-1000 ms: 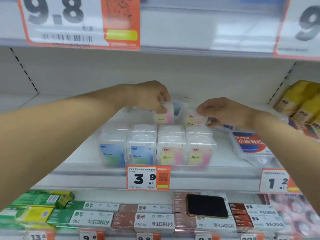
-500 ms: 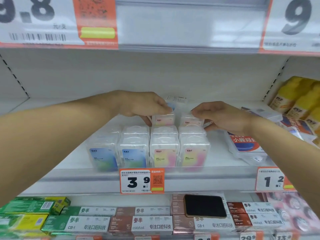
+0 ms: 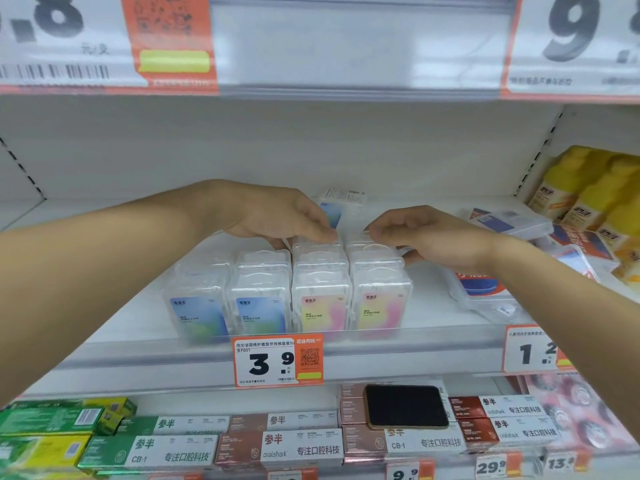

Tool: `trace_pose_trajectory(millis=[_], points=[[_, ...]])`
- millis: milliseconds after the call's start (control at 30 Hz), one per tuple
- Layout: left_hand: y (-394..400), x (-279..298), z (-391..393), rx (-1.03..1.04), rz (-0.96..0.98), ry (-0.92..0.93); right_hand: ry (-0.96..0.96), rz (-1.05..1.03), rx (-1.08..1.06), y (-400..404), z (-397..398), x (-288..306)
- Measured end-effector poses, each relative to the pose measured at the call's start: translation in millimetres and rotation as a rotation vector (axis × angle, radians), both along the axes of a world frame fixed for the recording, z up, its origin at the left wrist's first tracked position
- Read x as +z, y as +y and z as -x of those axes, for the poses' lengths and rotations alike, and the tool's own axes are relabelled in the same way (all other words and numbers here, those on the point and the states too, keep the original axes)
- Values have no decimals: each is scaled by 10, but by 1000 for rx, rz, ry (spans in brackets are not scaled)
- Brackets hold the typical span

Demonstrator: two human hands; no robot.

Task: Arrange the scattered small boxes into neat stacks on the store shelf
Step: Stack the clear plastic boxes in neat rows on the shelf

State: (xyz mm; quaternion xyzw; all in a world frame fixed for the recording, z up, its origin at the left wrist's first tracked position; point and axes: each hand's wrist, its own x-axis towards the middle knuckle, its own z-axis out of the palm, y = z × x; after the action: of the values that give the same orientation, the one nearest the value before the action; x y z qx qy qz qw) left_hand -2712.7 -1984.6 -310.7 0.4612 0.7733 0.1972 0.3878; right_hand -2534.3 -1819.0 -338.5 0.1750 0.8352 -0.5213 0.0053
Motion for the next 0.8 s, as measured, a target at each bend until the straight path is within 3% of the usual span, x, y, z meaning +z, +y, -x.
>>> trace_pose_trajectory(millis=[600,733,800], points=[[9,-45,-31,10,-35,-7,-80,-47,74,33,42,92],[-47,-21,158,114,-73,-257,-181,-114,82,9,150,276],[-122,10,356,233,-188,-260,-165,-174,1,34,318,343]])
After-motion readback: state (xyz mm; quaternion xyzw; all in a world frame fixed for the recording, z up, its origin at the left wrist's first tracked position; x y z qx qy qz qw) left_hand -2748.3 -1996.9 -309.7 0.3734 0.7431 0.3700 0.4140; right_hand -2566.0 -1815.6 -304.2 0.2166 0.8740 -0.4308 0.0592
